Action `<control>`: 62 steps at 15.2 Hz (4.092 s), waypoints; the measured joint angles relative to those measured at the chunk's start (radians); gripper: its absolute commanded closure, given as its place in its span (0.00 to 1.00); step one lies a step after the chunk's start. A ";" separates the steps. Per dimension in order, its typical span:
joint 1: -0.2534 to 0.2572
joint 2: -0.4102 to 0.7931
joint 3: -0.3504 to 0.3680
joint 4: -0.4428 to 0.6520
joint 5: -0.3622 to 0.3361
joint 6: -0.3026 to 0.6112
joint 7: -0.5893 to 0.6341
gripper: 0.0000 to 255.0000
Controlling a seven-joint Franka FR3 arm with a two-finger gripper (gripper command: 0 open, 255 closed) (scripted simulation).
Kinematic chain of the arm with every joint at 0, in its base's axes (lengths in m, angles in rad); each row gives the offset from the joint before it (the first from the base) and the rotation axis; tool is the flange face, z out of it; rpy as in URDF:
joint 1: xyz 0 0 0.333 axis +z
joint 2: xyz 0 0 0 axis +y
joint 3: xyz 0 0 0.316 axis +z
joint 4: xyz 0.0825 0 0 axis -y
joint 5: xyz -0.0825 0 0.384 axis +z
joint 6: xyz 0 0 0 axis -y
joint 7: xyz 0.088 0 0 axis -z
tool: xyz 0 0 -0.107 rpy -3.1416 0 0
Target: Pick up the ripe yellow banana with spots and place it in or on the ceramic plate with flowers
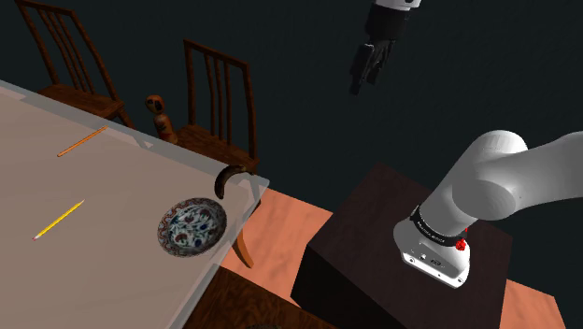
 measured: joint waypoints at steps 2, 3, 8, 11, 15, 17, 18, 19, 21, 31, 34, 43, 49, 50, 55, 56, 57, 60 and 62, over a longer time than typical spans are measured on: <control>-0.001 0.007 0.010 -0.004 0.006 0.011 0.016 0.00; -0.001 0.013 0.025 -0.015 0.016 0.029 0.041 0.00; 0.000 0.088 0.139 -0.058 0.081 0.155 0.220 0.00; -0.006 0.159 0.208 -0.057 0.112 0.232 0.332 0.00; -0.019 0.283 0.303 -0.040 0.132 0.349 0.485 0.00; -0.032 0.351 0.343 -0.014 0.128 0.394 0.561 0.00; -0.040 0.393 0.365 -0.001 0.122 0.423 0.601 0.00; -0.045 0.425 0.385 0.008 0.116 0.447 0.642 0.00; -0.057 0.508 0.430 0.041 0.093 0.498 0.735 0.00; -0.043 0.971 0.495 0.285 -0.190 0.662 1.224 0.00; 0.005 1.101 0.459 0.389 -0.268 0.670 1.348 0.00; 0.081 1.289 0.389 0.517 -0.357 0.714 1.476 0.00; 0.088 1.312 0.380 0.514 -0.370 0.739 1.484 0.00; 0.088 1.312 0.379 0.515 -0.370 0.739 1.484 0.00; 0.089 1.312 0.379 0.515 -0.370 0.739 1.484 1.00; 0.089 1.312 0.379 0.515 -0.370 0.739 1.484 1.00; 0.089 1.312 0.379 0.515 -0.370 0.739 1.484 1.00; 0.089 1.312 0.379 0.514 -0.370 0.739 1.484 1.00; 0.089 1.312 0.379 0.515 -0.370 0.739 1.484 1.00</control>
